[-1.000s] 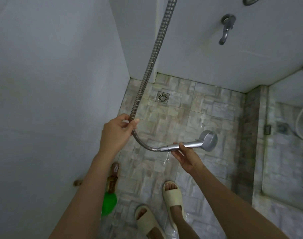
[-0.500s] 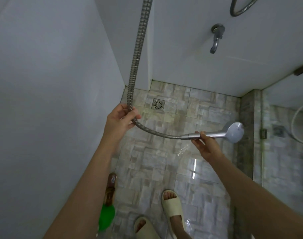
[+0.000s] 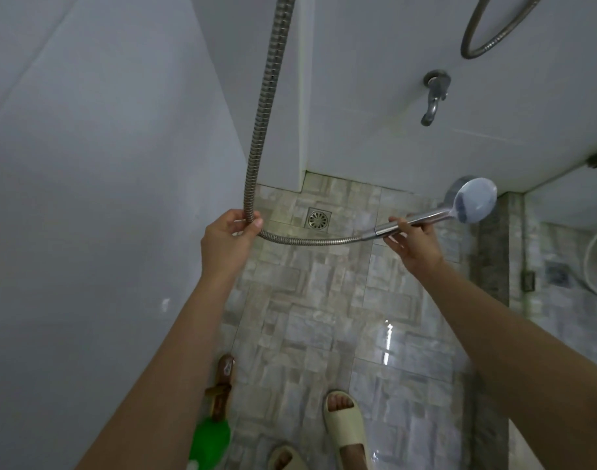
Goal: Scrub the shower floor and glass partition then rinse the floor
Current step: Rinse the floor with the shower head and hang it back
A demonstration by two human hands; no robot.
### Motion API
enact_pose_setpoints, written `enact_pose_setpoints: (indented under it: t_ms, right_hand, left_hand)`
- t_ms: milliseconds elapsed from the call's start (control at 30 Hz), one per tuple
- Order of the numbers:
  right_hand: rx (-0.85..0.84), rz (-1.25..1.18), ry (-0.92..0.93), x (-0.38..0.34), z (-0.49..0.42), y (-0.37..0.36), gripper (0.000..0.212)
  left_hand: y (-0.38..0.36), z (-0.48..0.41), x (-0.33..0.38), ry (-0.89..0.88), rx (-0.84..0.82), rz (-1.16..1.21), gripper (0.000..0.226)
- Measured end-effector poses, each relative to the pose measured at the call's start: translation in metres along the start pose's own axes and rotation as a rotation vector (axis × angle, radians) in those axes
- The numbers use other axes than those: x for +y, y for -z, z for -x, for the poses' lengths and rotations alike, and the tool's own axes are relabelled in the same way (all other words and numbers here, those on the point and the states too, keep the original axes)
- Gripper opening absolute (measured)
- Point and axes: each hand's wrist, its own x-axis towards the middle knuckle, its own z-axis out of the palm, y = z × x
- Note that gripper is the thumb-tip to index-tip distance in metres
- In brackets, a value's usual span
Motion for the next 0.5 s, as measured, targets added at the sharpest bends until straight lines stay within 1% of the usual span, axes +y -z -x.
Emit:
enact_pose_setpoints:
  t_ms: [167, 500]
  right_hand:
    - [-0.011, 0.035, 0.044, -0.011, -0.013, -0.023, 0.022]
    - [-0.166, 0.171, 0.025, -0.028, -0.018, -0.05, 0.022]
  left_hand:
    - [0.001, -0.006, 0.0, -0.022, 0.01, -0.02, 0.005]
    - [0.012, -0.01, -0.006, -0.037, 0.026, -0.078, 0.01]
